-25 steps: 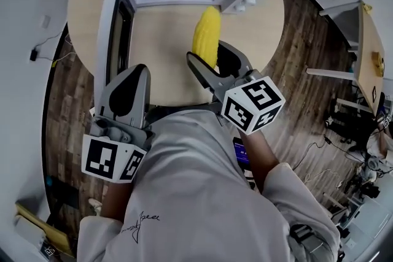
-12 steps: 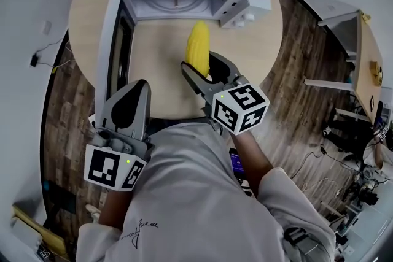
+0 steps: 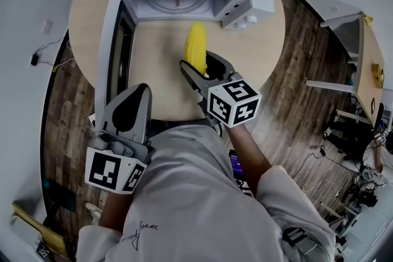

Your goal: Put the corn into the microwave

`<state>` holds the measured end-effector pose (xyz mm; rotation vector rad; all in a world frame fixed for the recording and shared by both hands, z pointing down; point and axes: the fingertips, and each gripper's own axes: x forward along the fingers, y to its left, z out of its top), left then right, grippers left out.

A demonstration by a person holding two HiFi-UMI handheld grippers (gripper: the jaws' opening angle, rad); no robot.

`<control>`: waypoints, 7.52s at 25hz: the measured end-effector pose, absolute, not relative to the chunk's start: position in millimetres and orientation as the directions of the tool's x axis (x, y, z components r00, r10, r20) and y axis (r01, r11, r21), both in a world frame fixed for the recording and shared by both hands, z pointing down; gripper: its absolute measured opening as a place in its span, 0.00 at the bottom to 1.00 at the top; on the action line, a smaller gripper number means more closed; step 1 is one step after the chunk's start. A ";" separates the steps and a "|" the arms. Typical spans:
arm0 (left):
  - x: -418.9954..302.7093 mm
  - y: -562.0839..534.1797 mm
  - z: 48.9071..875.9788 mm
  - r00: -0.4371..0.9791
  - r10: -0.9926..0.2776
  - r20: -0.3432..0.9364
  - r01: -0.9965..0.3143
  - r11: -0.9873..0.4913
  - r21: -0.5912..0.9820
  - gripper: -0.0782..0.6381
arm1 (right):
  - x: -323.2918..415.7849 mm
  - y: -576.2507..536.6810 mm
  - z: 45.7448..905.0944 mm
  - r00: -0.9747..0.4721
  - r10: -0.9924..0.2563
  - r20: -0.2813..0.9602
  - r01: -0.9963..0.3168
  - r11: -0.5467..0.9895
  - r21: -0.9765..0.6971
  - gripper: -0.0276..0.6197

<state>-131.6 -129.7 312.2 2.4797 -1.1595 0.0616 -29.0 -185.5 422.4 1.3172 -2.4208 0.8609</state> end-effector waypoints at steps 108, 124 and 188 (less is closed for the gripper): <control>-158.1 -148.9 346.2 0.471 -0.812 0.346 -0.874 -0.374 0.311 0.09 | -18.2 -427.3 553.2 -0.293 -0.766 0.572 -0.948 0.311 -0.069 0.44; -158.8 -147.7 350.1 0.481 -0.799 0.360 -0.869 -0.382 0.314 0.09 | -21.2 -441.8 548.6 -0.210 -0.833 0.511 -0.957 0.282 0.067 0.44; -130.8 -123.3 321.2 0.600 -0.760 0.249 -0.796 -0.534 0.285 0.09 | 17.8 -321.0 483.2 -0.289 -0.810 0.510 -0.953 0.294 -0.072 0.35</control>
